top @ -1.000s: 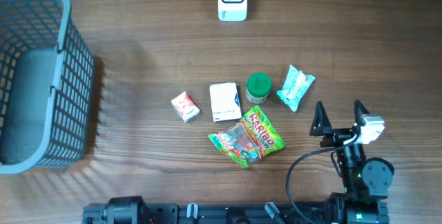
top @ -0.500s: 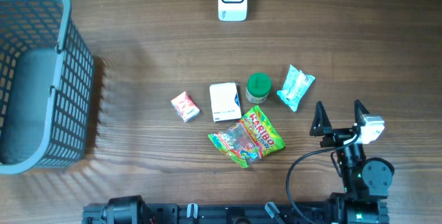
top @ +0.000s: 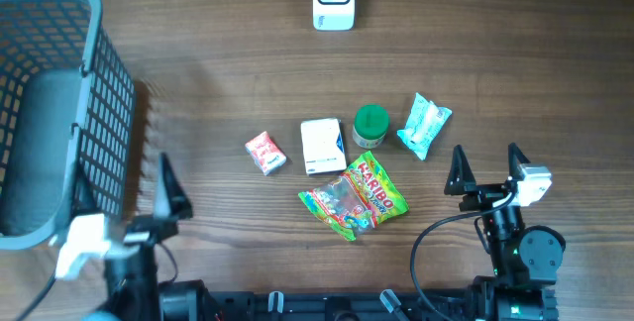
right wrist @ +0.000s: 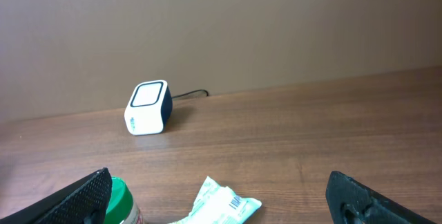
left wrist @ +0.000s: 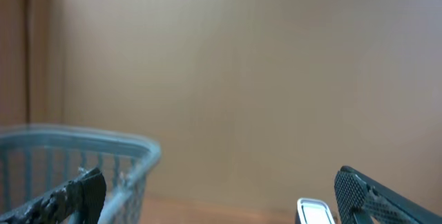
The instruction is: Scan the item barcode
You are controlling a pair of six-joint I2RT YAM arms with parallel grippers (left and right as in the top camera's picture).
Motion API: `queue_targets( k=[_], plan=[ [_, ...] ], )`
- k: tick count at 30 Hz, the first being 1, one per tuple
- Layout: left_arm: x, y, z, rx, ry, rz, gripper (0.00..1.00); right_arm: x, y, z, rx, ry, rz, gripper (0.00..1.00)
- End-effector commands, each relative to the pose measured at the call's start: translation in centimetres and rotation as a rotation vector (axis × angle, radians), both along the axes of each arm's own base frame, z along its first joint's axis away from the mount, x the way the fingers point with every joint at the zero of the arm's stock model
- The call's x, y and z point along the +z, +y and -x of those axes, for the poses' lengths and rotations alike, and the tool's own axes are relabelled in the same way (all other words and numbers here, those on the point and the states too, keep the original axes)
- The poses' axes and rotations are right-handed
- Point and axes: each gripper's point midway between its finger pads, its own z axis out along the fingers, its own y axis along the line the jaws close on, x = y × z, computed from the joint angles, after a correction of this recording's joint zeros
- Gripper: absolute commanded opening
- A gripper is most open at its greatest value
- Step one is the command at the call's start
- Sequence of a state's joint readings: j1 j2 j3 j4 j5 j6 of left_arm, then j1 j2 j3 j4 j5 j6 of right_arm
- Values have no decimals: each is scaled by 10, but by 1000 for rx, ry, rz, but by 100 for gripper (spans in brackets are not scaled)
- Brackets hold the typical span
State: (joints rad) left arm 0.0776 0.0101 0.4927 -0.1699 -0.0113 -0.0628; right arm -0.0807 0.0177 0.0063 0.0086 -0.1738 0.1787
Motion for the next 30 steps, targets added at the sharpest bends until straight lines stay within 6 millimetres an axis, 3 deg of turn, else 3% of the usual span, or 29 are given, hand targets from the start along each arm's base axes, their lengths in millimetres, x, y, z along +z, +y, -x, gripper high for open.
queue_targets(
  k=[1, 8, 14, 17, 21, 26, 30],
  plan=[
    [-39, -3, -26, -52, 24, 78, 100, 1, -2, 0, -12, -6, -6, 100],
    [-102, -1, -54, -54, 85, 104, 100, 1, -2, 0, -11, -6, -7, 100],
    [-145, 2, -64, -47, 163, 140, 100, 1, -2, 0, -12, -6, -7, 100],
    [-160, 4, -67, -33, 204, 150, 100, 1, -2, 0, -12, -6, -7, 100],
    [-164, 8, -67, -11, 218, 155, 100, 1, -2, 0, -12, -6, -6, 100],
    [-202, 11, -66, 20, 371, 169, 100, 1, -2, 0, -12, -6, -7, 100],
    [-206, 5, -68, -18, 391, 167, 100, 1, -2, 0, -12, -6, -7, 100]
  ],
)
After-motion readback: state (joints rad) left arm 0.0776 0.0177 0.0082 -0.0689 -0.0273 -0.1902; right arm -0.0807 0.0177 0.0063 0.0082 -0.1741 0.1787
